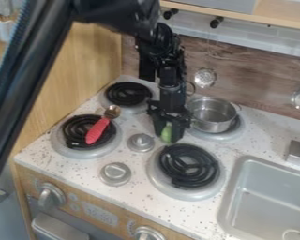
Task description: Move the green object in the center of the burner
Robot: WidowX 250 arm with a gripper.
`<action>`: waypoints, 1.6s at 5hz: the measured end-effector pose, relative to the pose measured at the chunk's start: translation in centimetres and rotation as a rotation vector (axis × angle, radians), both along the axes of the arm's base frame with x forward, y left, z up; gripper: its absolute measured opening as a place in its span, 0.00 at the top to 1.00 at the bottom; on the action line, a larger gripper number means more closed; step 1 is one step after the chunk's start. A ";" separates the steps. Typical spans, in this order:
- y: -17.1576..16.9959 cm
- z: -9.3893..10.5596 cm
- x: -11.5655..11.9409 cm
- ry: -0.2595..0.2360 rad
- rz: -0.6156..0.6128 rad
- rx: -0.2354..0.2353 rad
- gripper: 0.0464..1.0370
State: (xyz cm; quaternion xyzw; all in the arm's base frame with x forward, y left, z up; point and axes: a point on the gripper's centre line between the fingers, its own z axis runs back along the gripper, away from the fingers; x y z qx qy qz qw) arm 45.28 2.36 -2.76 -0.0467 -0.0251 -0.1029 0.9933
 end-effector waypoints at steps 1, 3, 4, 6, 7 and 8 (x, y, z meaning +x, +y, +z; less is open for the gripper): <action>3.2 0.4 0.0 -0.018 0.072 -0.005 0.51; 5.7 0.6 0.0 -0.038 0.125 -0.007 0.51; 7.1 0.1 -0.4 -0.029 0.158 -0.013 0.51; 6.6 -1.2 -0.6 -0.002 0.150 -0.022 0.11; 6.4 -1.2 -0.5 -0.002 0.135 -0.015 0.03; 6.0 -1.4 -0.5 -0.007 0.128 -0.001 0.04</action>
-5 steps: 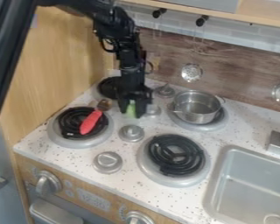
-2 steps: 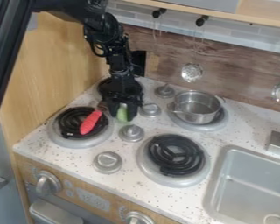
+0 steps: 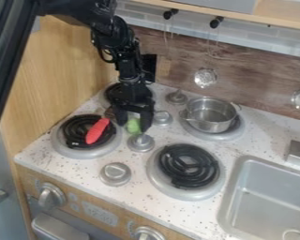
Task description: Move the green object in the center of the burner
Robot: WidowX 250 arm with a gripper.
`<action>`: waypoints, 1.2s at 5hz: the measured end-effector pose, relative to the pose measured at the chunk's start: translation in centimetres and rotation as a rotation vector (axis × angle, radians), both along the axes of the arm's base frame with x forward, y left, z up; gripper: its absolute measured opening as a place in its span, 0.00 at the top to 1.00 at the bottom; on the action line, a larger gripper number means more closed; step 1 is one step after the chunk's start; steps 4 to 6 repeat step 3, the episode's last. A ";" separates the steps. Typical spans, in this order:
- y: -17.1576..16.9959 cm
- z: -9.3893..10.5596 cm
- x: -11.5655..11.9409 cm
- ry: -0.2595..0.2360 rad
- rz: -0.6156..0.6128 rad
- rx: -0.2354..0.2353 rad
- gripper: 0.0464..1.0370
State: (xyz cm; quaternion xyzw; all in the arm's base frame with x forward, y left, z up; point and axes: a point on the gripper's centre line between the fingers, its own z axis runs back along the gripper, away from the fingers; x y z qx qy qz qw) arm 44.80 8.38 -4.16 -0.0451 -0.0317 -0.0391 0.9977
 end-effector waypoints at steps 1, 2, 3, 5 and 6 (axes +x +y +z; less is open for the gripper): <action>-0.6 2.2 -0.4 -0.038 -0.018 0.032 0.04; -2.3 5.0 -0.4 -0.103 -0.062 0.073 0.04; -3.9 6.6 -0.8 -0.141 -0.094 0.104 0.04; -3.9 6.6 -0.8 -0.141 -0.094 0.104 0.04; -3.9 6.6 -0.8 -0.141 -0.094 0.104 0.04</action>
